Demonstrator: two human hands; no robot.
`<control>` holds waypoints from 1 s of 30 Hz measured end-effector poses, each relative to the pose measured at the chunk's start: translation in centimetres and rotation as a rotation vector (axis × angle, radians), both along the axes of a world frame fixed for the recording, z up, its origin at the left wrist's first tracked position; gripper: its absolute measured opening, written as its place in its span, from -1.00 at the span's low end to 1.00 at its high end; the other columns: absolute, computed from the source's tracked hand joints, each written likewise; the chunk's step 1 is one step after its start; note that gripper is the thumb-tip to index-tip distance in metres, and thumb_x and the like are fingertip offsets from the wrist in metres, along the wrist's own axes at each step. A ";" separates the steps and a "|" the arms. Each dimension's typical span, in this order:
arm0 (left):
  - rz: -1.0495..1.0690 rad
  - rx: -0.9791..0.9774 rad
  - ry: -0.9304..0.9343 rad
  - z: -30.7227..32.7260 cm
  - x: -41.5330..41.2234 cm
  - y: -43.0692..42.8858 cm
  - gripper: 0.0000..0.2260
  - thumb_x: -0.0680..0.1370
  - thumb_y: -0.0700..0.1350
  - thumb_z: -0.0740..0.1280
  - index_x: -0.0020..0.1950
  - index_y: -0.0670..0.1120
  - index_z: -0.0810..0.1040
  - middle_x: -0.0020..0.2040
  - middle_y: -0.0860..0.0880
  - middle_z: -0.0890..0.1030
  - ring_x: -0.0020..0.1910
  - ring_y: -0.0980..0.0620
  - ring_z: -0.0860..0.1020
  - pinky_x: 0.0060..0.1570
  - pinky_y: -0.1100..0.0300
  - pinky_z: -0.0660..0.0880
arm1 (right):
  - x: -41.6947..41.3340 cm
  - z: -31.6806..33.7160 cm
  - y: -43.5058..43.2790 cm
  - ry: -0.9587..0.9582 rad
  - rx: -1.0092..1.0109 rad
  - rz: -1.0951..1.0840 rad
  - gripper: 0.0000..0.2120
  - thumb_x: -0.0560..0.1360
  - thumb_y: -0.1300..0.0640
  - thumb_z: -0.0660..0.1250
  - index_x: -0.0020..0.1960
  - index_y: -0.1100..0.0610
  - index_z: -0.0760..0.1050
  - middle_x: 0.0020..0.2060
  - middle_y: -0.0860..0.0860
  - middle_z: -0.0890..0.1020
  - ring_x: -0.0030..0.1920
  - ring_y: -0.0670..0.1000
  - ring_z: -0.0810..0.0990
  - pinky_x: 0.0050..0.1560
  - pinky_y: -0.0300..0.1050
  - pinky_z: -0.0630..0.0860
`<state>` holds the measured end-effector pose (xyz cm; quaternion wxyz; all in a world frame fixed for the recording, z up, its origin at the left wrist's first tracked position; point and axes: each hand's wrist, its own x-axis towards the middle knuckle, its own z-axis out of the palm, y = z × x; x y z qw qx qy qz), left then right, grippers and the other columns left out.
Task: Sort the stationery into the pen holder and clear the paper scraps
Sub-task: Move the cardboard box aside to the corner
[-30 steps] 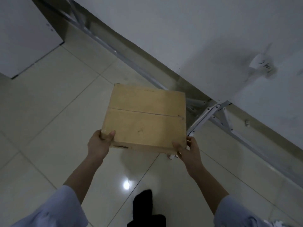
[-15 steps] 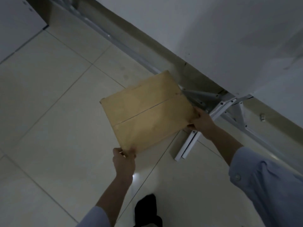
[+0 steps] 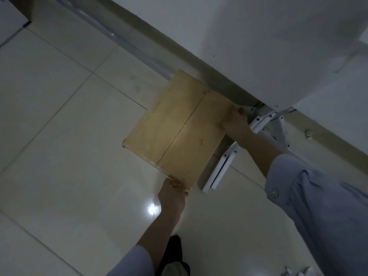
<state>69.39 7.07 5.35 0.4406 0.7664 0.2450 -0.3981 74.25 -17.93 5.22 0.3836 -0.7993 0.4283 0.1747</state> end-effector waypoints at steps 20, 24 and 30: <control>-0.421 0.184 -0.427 9.7 -1.9 1.9 -0.75 0.53 -0.14 0.34 0.19 -0.15 0.51 0.15 -0.07 0.57 0.17 -0.05 0.51 0.21 0.05 0.42 | -16.1 5.5 9.4 -0.101 0.145 -0.292 -0.50 0.58 0.19 0.23 0.49 0.09 0.21 0.54 0.07 0.10 0.48 0.06 0.21 0.26 -0.17 0.30; -0.519 0.181 -0.523 13.2 -4.6 1.7 -0.76 0.54 -0.13 0.33 0.20 -0.13 0.51 0.17 -0.09 0.54 0.18 -0.05 0.48 0.19 0.07 0.41 | -21.8 8.3 11.1 -0.119 0.142 -0.357 -0.55 0.55 0.19 0.24 0.43 0.07 0.31 0.39 0.11 0.31 -0.22 -0.19 0.43 -0.08 -0.25 0.34; -0.666 0.174 -0.613 17.7 -10.6 0.3 -0.76 0.54 -0.14 0.32 0.19 -0.15 0.51 0.17 -0.15 0.53 0.18 -0.10 0.49 0.15 0.11 0.38 | -30.1 12.7 12.1 -0.091 0.235 -0.398 -0.58 0.55 0.19 0.25 0.39 0.11 0.34 0.31 0.15 0.40 -0.03 0.06 0.52 0.01 -0.12 0.50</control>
